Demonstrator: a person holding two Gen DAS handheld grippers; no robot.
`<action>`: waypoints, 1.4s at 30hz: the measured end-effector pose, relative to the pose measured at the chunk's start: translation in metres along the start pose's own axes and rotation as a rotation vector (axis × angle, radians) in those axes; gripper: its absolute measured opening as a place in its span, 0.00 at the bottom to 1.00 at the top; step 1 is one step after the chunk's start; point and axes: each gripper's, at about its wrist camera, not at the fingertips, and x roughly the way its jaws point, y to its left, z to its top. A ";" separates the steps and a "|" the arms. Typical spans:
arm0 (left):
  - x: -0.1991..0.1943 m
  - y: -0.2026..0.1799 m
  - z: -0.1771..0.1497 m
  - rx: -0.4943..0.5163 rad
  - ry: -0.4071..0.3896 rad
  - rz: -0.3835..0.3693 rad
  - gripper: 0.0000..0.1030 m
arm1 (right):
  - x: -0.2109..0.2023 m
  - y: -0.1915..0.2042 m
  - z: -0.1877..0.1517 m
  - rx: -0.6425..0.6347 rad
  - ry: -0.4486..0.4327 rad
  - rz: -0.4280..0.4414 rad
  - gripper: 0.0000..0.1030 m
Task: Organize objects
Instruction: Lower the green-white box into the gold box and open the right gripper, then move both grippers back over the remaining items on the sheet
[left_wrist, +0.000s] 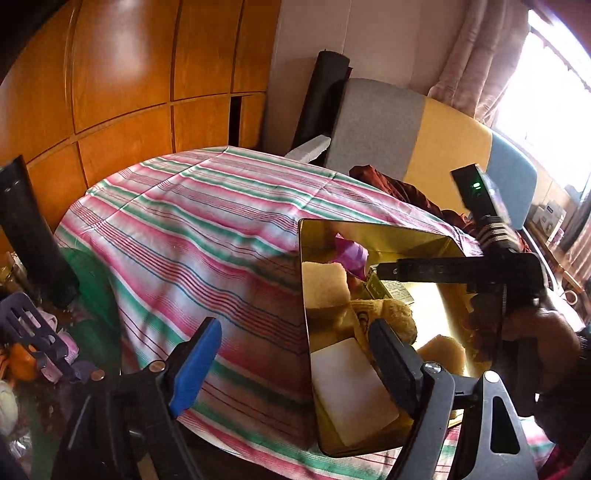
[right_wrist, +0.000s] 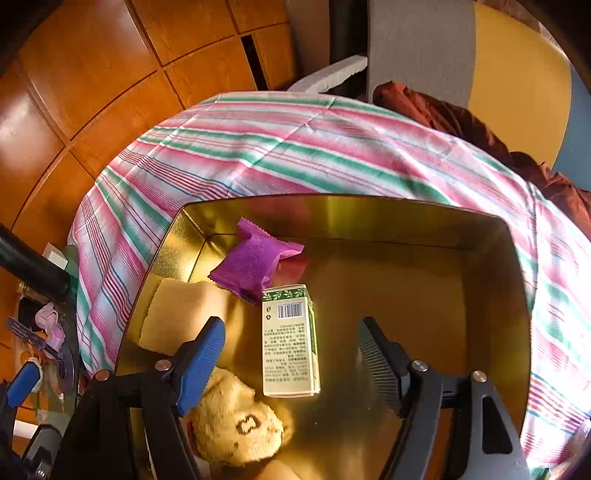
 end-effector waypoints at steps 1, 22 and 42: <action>0.000 0.000 -0.001 -0.002 0.001 0.000 0.80 | -0.005 -0.001 -0.001 -0.001 -0.010 0.000 0.75; -0.016 -0.077 -0.005 0.157 -0.001 -0.106 0.81 | -0.154 -0.130 -0.127 0.169 -0.226 -0.245 0.85; -0.008 -0.314 -0.055 0.747 0.090 -0.452 0.81 | -0.272 -0.341 -0.255 0.845 -0.435 -0.433 0.85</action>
